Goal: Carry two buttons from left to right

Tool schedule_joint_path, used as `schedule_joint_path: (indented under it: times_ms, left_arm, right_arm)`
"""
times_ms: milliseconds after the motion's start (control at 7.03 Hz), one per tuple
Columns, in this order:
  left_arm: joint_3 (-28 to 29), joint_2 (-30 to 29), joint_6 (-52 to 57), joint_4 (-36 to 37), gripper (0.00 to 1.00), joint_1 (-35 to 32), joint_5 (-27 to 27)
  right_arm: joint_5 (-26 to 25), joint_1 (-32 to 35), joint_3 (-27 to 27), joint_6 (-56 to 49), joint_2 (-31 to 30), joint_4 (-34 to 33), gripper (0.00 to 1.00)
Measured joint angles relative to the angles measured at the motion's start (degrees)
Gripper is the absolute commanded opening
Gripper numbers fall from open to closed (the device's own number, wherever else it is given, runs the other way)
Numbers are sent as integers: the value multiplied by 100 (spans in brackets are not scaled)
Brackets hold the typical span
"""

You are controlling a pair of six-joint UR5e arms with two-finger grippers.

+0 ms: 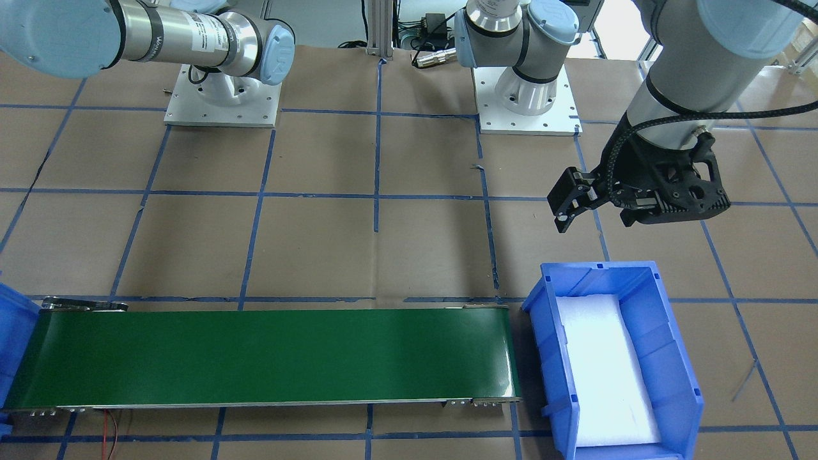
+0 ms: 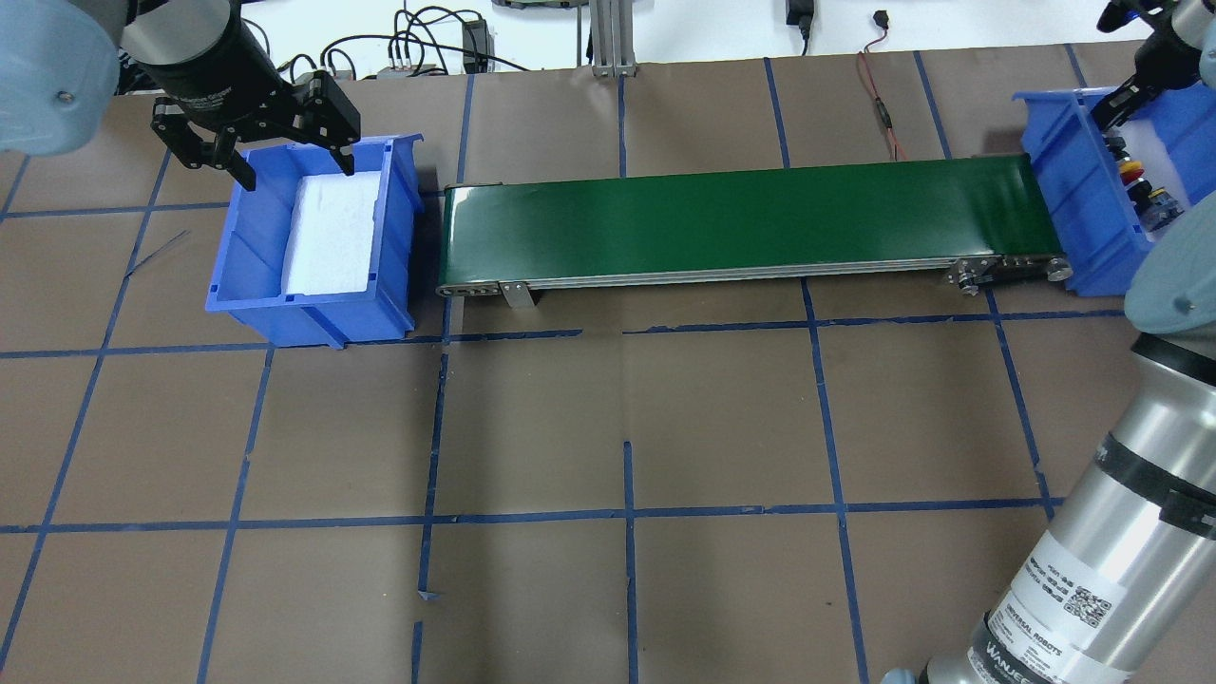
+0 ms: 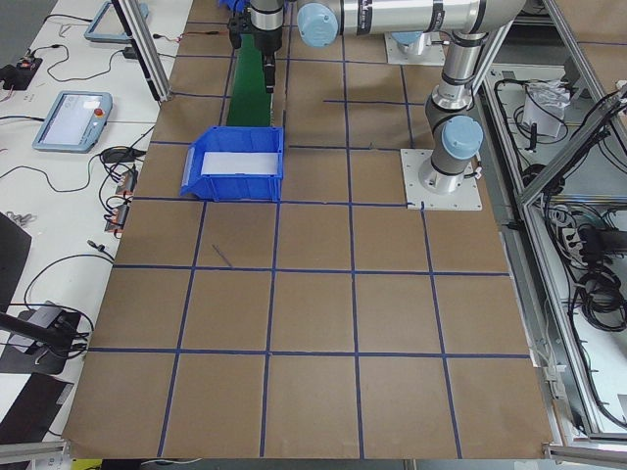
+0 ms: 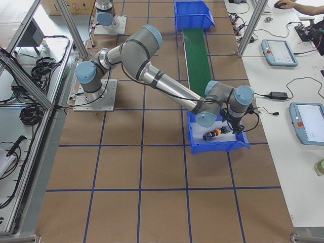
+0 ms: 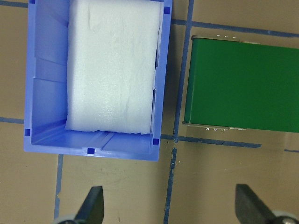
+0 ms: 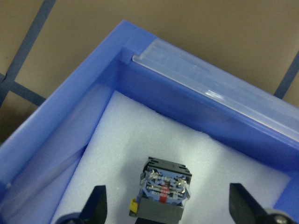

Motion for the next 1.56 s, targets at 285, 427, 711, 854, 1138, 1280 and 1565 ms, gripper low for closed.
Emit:
schedule_joint_path:
  times_ms: [285, 427, 711, 854, 1138, 1280, 1565]
  left_arm:
    - [29, -13, -3, 0, 100, 0, 0]
    - [40, -15, -4, 0, 100, 0, 0]
    - [50, -24, 1, 0, 100, 1, 0]
    - [59, -31, 3, 0, 100, 1, 0]
    - [77, -40, 1, -6, 100, 1, 17]
    - [83, -39, 2, -17, 100, 3, 28]
    - [90, -38, 4, -25, 100, 8, 27]
  right_arm:
    - [14, -8, -1, -2, -161, -1, 97]
    - [10, -11, 4, -10, -291, 3, 99]
    - [7, 28, 17, -11, -528, 5, 99]
    - [13, 124, 24, 0, -600, 2, 99]
    - [23, 644, 39, 322, -648, -34, 99]
    - [6, 1018, 60, 915, -650, -40, 99]
    - [-93, 1807, 153, 2470, -691, 0, 99]
